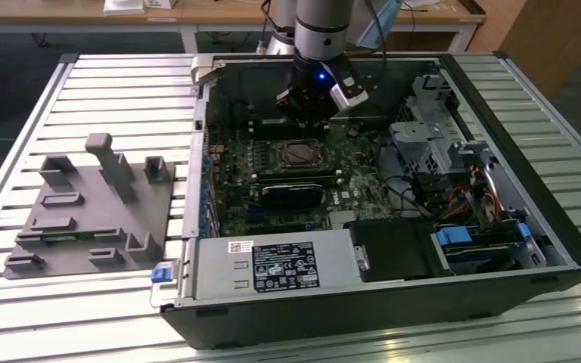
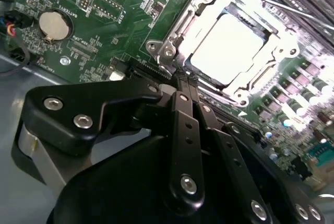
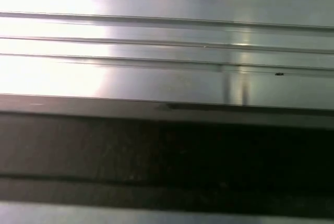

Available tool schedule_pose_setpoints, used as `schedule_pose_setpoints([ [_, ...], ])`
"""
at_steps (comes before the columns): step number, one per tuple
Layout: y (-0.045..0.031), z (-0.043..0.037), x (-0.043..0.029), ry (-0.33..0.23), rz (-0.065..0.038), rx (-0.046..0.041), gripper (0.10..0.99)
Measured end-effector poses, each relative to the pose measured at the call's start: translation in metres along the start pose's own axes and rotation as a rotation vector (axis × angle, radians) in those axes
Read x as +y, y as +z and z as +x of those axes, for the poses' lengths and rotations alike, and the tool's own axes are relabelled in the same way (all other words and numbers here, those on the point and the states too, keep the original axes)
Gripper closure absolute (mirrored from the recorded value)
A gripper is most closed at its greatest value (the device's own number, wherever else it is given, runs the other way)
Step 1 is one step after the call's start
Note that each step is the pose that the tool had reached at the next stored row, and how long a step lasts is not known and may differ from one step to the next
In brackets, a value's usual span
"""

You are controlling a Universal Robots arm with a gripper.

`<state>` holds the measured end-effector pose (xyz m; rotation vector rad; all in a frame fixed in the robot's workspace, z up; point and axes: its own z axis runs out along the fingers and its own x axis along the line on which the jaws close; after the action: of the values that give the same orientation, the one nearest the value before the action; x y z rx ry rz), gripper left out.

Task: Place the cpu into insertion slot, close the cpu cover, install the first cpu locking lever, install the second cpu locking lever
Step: 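Install the first cpu locking lever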

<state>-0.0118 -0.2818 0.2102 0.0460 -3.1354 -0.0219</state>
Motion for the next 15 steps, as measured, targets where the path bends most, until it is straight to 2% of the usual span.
schedule_pose_setpoints([
  [3,-0.0037,0.0,0.0001,0.0,0.0,-0.0001,0.98],
  [15,-0.0037,-0.0003,-0.0035,0.0,0.0,0.0,0.98],
])
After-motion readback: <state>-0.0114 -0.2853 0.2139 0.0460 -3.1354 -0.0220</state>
